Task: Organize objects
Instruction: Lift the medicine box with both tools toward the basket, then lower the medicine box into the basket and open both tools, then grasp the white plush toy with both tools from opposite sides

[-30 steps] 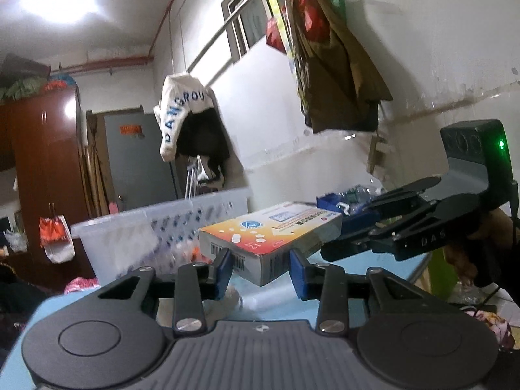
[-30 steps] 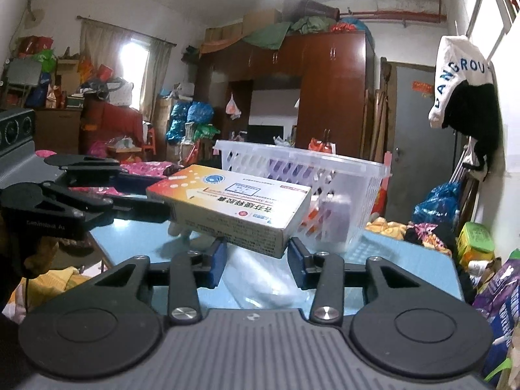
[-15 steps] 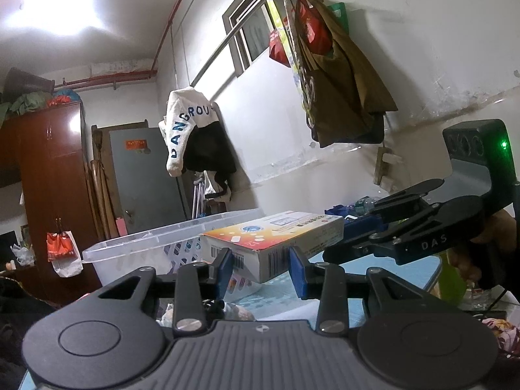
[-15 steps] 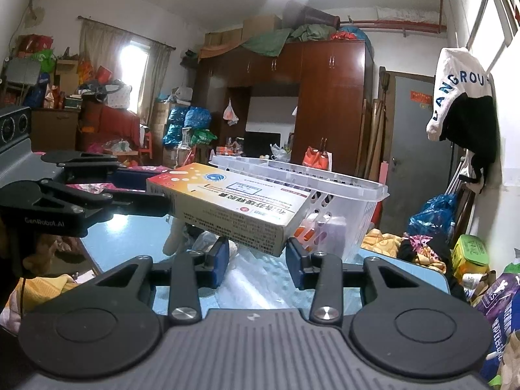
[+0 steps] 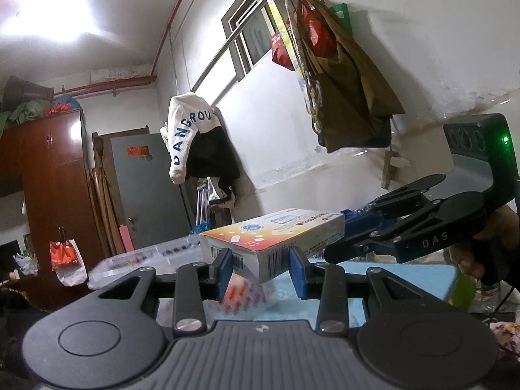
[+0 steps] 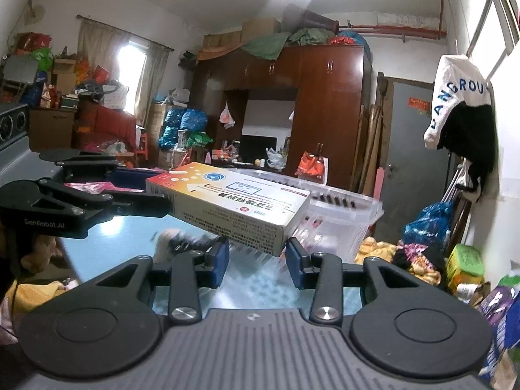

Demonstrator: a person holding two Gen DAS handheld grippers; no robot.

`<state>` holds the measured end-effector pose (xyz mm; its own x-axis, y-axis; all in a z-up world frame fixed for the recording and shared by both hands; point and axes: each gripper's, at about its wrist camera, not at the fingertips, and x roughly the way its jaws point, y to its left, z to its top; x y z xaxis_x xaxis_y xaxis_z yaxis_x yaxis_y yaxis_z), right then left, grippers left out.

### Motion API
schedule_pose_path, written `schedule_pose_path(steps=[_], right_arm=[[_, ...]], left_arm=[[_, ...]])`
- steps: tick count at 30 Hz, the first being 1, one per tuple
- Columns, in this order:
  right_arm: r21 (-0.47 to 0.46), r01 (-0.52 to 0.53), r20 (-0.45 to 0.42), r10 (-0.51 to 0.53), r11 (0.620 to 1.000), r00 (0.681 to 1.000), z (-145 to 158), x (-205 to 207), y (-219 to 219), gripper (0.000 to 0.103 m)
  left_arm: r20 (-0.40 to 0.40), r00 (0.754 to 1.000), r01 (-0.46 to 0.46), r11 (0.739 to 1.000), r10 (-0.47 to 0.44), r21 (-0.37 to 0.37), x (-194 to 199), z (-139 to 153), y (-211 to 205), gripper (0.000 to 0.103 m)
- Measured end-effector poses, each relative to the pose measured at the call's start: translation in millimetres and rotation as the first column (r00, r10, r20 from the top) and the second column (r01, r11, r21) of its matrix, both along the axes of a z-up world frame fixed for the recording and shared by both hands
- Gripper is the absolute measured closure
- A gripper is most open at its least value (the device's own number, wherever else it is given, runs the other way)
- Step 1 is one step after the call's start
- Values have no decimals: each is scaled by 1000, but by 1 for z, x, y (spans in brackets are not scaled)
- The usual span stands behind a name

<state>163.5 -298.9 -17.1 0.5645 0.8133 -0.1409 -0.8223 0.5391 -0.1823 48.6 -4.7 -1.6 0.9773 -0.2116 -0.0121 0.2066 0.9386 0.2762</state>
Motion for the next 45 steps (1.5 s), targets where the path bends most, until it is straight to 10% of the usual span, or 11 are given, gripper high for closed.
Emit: schedule_pose_path(steps=[12, 27, 29, 32, 45], right_arm=[[-42, 69, -34, -70, 997, 997, 46, 74, 43, 61], [-206, 137, -125, -165, 969, 978, 29, 114, 85, 52], [-170, 159, -114, -180, 973, 977, 34, 109, 75, 44], [-64, 196, -100, -202, 979, 974, 39, 83, 46, 0], [82, 40, -497, 7, 996, 868, -70, -3, 7, 0]], left_arm=[[-42, 999, -21, 999, 23, 39, 93, 62, 30, 61], [-229, 965, -126, 992, 127, 20, 185, 48, 66, 45], [-204, 966, -159, 987, 159, 20, 179, 51, 65, 34], [-140, 978, -158, 987, 154, -18, 145, 59, 68, 22], [-186, 960, -245, 952, 210, -186, -9, -19, 56, 14]])
